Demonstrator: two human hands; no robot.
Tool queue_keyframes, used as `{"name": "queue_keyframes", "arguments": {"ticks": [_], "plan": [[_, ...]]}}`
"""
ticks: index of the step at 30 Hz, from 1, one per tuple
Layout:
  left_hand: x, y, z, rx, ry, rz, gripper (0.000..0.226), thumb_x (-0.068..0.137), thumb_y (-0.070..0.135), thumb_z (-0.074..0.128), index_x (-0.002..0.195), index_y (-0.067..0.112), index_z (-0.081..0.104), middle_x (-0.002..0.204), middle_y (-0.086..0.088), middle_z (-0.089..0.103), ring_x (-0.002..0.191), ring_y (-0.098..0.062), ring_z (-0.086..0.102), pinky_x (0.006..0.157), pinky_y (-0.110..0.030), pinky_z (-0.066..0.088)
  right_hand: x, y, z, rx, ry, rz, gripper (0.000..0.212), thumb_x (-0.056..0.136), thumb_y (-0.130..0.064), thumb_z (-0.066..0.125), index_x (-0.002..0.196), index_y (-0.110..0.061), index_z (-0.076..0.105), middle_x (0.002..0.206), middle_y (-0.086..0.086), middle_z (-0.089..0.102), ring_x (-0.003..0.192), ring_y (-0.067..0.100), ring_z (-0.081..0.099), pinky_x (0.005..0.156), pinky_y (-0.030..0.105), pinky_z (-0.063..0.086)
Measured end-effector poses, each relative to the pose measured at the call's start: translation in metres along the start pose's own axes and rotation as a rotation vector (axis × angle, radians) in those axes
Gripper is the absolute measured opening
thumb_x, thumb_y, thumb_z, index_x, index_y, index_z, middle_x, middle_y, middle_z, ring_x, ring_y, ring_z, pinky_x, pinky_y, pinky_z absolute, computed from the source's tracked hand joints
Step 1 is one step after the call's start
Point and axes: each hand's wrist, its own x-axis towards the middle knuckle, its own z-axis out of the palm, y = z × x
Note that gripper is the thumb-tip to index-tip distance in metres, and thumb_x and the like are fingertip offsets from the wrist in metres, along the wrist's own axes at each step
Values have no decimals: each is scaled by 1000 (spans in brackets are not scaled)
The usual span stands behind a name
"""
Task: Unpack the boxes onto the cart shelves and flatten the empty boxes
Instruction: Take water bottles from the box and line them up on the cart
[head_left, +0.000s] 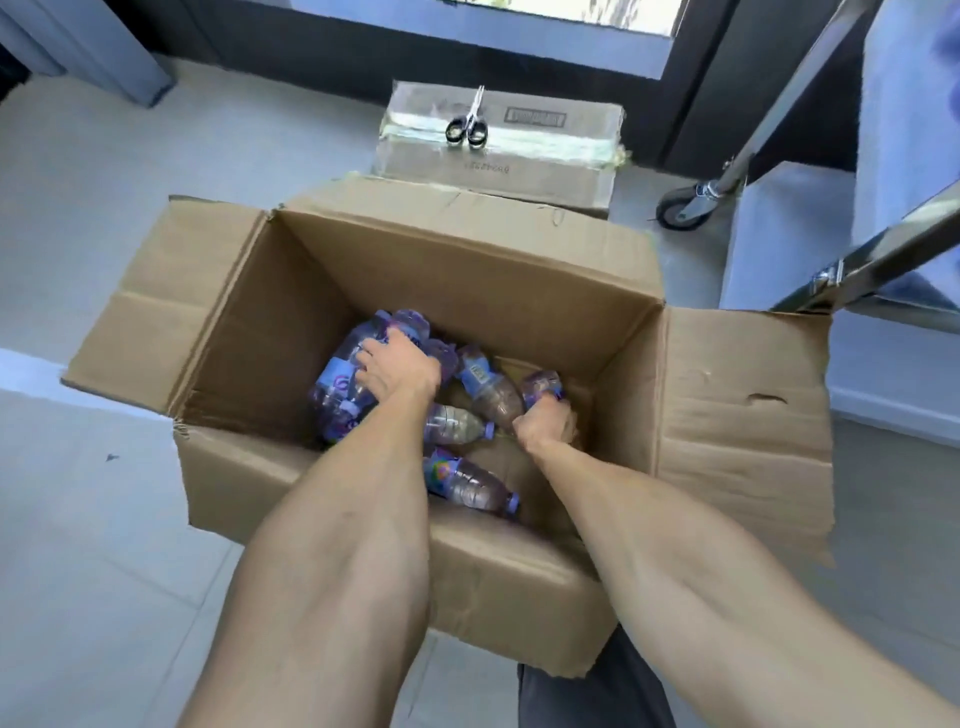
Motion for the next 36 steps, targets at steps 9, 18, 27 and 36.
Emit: {"name": "queue_keyframes", "arguments": {"ticks": [9, 18, 27, 36], "plan": [[36, -14, 54, 163, 76, -208, 84, 84, 44, 67, 146, 1, 30, 147, -23, 36, 135, -37, 33, 103, -47, 31, 40, 26, 44, -72, 104, 202, 76, 94, -28, 62, 153, -13, 16, 143, 15, 39, 131, 31, 40, 102, 42, 37], [-9, -37, 89, -425, -131, -559, 84, 70, 37, 83, 131, 3, 35, 129, -24, 56, 119, -39, 57, 96, -42, 45, 30, 45, 48, 446, 26, 529, 85, 76, -41, 79, 141, -14, 31, 125, 18, 60, 114, 36, 60, 92, 39, 47], [-61, -8, 39, -812, -221, -726, 87, 71, 63, 70, 133, 4, 53, 130, -15, 60, 117, -34, 58, 96, -37, 44, -15, 29, -20, 312, -58, 443, 85, 66, -53, 81, 132, -6, 54, 131, 11, 62, 119, 26, 60, 93, 30, 49], [-148, -7, -29, -895, -135, -352, 85, 63, 59, 75, 125, 4, 56, 121, -18, 65, 112, -35, 63, 97, -42, 50, -108, -6, -116, 172, 141, -91, 76, 52, -37, 89, 117, -20, 54, 118, 11, 61, 110, 30, 62, 83, 34, 51]]}}
